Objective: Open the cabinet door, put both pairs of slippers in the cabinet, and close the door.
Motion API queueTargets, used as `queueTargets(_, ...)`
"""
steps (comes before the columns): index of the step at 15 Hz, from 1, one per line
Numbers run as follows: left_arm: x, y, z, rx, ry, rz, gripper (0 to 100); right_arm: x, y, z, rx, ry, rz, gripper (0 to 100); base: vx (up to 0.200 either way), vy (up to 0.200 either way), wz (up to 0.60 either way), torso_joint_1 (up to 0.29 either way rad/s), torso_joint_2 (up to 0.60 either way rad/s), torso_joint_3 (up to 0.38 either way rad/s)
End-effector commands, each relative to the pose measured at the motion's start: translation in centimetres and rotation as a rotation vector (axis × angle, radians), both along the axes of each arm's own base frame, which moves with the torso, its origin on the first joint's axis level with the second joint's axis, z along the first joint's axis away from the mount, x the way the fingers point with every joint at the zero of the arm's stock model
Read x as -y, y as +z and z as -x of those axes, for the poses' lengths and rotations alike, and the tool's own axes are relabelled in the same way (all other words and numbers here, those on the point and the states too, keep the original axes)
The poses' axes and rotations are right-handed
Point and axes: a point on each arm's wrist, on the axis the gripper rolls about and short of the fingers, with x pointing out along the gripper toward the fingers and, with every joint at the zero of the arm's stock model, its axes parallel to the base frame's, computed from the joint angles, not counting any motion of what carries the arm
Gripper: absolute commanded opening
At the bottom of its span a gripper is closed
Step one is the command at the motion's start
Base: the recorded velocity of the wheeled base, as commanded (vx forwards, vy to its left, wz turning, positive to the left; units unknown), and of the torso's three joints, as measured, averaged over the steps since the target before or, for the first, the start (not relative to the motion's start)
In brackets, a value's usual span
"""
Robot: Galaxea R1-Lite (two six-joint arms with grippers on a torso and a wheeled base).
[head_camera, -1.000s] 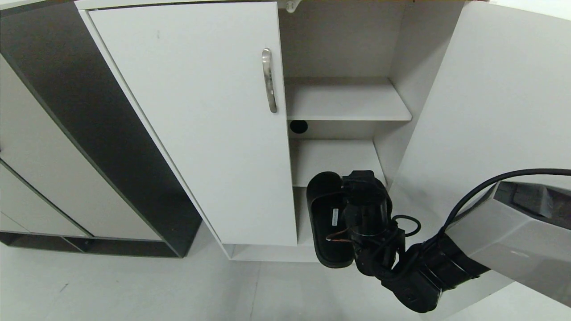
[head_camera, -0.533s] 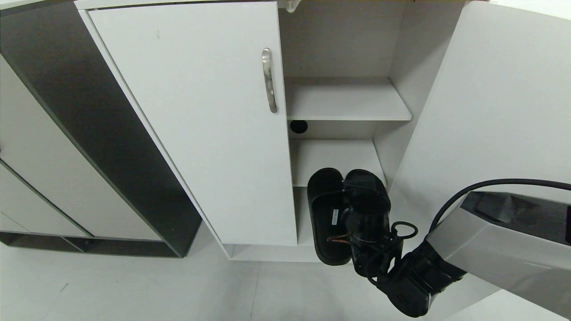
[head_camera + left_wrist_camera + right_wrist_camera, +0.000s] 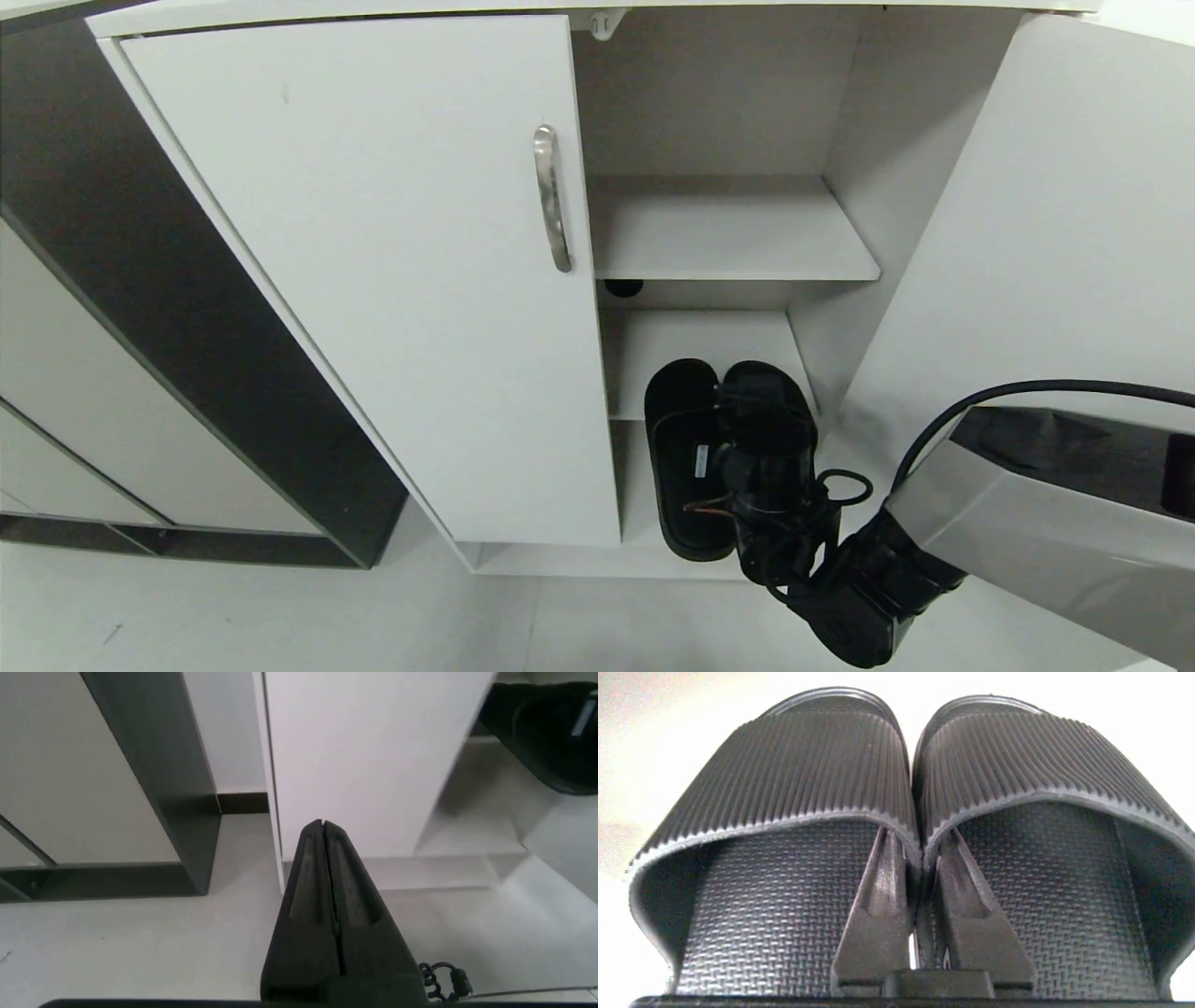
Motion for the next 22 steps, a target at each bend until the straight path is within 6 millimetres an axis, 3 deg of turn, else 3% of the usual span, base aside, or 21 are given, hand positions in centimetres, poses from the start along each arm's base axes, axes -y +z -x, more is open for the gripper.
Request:
queueTargets(1,0.0,0.0,0.0,-0.001,0.0,0.001,0,0.0,0.0,0.0,0.0,0.0,0.0,0,0.2,0.0,0.0,-0.002,0.0,0.002)
queueTargets(10,0.0,0.0,0.0,-0.001,0.001,0.001,0,0.1,-0.9,-0.2,-0.012,-0.001,0.011,0,0.022,0.0,0.0,0.001,0.0,0.0)
queueTargets(15,0.0,0.0,0.0,-0.001,0.0,0.001,0,0.3,-0.5,-2.6,0.013,0.006,0.005,0,0.0,0.0,0.0,0.0,0.0,0.0)
queueTargets(22,0.0,0.0,0.0,-0.001,0.001,0.002,0,-1.3,0.1,-6.7,0.037,-0.024,0.01,0,0.0,0.0,0.0,0.0,0.0,0.0)
